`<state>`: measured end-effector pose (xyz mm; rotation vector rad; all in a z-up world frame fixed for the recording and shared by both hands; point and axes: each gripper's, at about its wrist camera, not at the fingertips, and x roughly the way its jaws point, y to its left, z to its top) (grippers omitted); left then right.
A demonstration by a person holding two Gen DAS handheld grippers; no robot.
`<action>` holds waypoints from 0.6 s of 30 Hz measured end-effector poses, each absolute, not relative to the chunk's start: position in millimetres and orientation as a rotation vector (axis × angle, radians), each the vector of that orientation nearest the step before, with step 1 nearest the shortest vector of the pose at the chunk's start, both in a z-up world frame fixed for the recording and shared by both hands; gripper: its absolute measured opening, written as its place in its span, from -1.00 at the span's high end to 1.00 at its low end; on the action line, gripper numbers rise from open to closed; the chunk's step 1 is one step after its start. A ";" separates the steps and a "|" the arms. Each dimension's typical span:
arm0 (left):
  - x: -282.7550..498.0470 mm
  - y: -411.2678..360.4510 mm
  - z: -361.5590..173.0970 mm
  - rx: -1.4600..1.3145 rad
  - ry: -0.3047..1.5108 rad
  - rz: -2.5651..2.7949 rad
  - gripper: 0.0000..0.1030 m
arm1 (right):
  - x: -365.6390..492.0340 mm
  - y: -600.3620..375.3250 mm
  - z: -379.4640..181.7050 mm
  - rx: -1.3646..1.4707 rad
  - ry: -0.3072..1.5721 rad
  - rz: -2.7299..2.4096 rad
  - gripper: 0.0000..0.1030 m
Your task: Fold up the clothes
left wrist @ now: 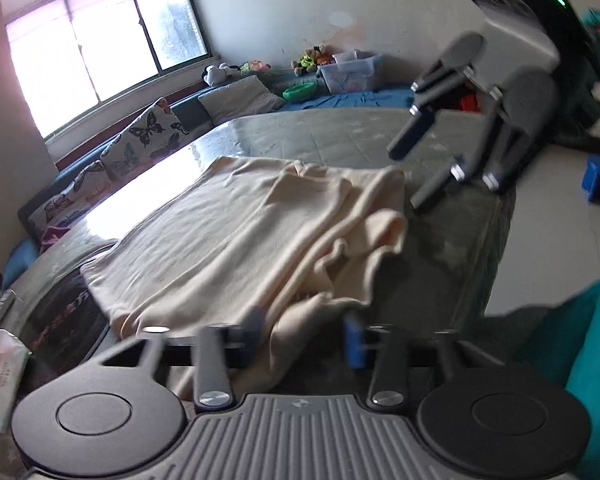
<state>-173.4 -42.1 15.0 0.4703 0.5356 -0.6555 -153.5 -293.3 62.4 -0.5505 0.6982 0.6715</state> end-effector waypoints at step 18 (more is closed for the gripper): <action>-132.8 -16.0 41.2 0.251 0.581 -0.611 0.43 | -100.2 -257.4 55.9 -0.457 0.652 0.821 0.65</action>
